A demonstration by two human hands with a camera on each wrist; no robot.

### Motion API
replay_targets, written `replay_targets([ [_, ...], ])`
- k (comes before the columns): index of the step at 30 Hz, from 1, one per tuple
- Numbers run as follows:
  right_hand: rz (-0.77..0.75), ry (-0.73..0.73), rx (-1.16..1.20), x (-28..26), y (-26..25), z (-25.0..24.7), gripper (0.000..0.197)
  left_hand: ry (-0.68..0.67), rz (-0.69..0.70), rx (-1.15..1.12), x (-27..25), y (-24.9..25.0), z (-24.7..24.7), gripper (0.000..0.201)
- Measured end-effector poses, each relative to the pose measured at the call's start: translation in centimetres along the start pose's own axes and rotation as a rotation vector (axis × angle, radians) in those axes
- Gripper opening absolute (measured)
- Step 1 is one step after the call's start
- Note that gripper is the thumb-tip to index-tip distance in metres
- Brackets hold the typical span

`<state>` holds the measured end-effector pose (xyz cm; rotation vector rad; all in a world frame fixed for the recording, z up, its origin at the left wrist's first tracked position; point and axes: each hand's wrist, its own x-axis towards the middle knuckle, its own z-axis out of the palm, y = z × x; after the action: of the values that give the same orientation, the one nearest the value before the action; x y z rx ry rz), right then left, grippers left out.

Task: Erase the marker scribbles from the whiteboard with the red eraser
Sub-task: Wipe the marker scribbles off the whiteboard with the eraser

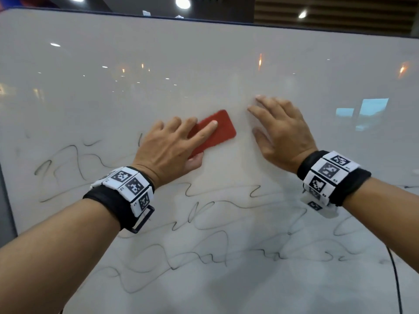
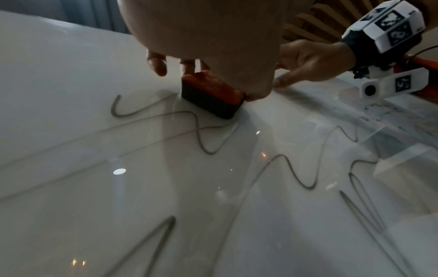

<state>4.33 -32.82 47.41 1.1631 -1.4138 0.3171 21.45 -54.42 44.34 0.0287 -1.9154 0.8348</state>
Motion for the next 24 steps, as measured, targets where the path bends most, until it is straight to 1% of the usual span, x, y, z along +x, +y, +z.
replay_targets([
  [3, -0.100, -0.178, -0.150, -1.8, 0.2, 0.6, 0.065, 0.021, -0.089, 0.015, -0.7, -0.4, 0.2, 0.065],
  [4, -0.110, -0.213, -0.172, -2.2, 0.0, 0.7, 0.073, 0.032, -0.092, 0.009, -0.9, -0.3, 0.3, 0.065],
  [5, -0.104, -0.231, -0.186, -2.5, -0.3, 0.8, 0.079, 0.044, -0.067, -0.004, -0.9, -0.1, 0.4, 0.065],
  [6, -0.092, -0.237, -0.193, -2.6, -0.5, 0.9, 0.082, 0.049, 0.002, -0.015, -1.1, 0.0, 0.6, 0.064],
  [8, -0.072, -0.236, -0.198, -2.6, -0.8, 1.0, 0.085, 0.021, 0.207, -0.019, -1.7, 0.0, 1.1, 0.063],
  [9, -0.067, -0.236, -0.201, -2.6, -0.9, 1.0, 0.086, 0.011, 0.255, -0.008, -1.9, -0.4, 1.1, 0.062],
  [10, -0.062, -0.237, -0.205, -2.6, -0.9, 1.0, 0.086, 0.016, 0.224, -0.002, -2.0, -0.8, 1.1, 0.062],
  [11, -0.058, -0.239, -0.212, -2.6, -1.0, 1.0, 0.086, 0.031, 0.123, -0.005, -2.0, -1.4, 1.0, 0.062],
  [13, -0.053, -0.240, -0.221, -2.6, -1.2, 1.1, 0.087, 0.059, -0.136, -0.021, -1.9, -2.1, 0.6, 0.065],
  [14, -0.050, -0.242, -0.223, -2.6, -1.2, 1.1, 0.087, 0.061, -0.200, -0.021, -2.0, -2.3, 0.6, 0.065],
  [15, -0.048, -0.244, -0.223, -2.6, -1.3, 1.0, 0.087, 0.058, -0.187, -0.016, -2.3, -2.2, 0.6, 0.065],
  [18, -0.048, -0.253, -0.218, -2.5, -1.5, 1.0, 0.088, 0.063, 0.062, 0.004, -3.1, -2.2, 1.4, 0.062],
  [19, -0.048, -0.255, -0.218, -2.5, -1.6, 0.9, 0.088, 0.064, 0.115, 0.004, -3.2, -2.4, 1.5, 0.060],
  [20, -0.048, -0.256, -0.219, -2.5, -1.6, 1.0, 0.088, 0.070, 0.136, 0.011, -3.2, -2.7, 1.5, 0.059],
  [21, -0.048, -0.257, -0.220, -2.5, -1.7, 1.0, 0.088, 0.077, 0.127, 0.019, -3.2, -2.8, 1.6, 0.059],
  [22, -0.050, -0.257, -0.219, -2.5, -1.8, 1.0, 0.088, 0.082, 0.088, 0.024, -3.1, -2.8, 1.6, 0.060],
  [24, -0.052, -0.252, -0.213, -2.4, -2.1, 1.0, 0.087, 0.099, -0.052, 0.025, -3.1, -2.6, 1.5, 0.063],
])
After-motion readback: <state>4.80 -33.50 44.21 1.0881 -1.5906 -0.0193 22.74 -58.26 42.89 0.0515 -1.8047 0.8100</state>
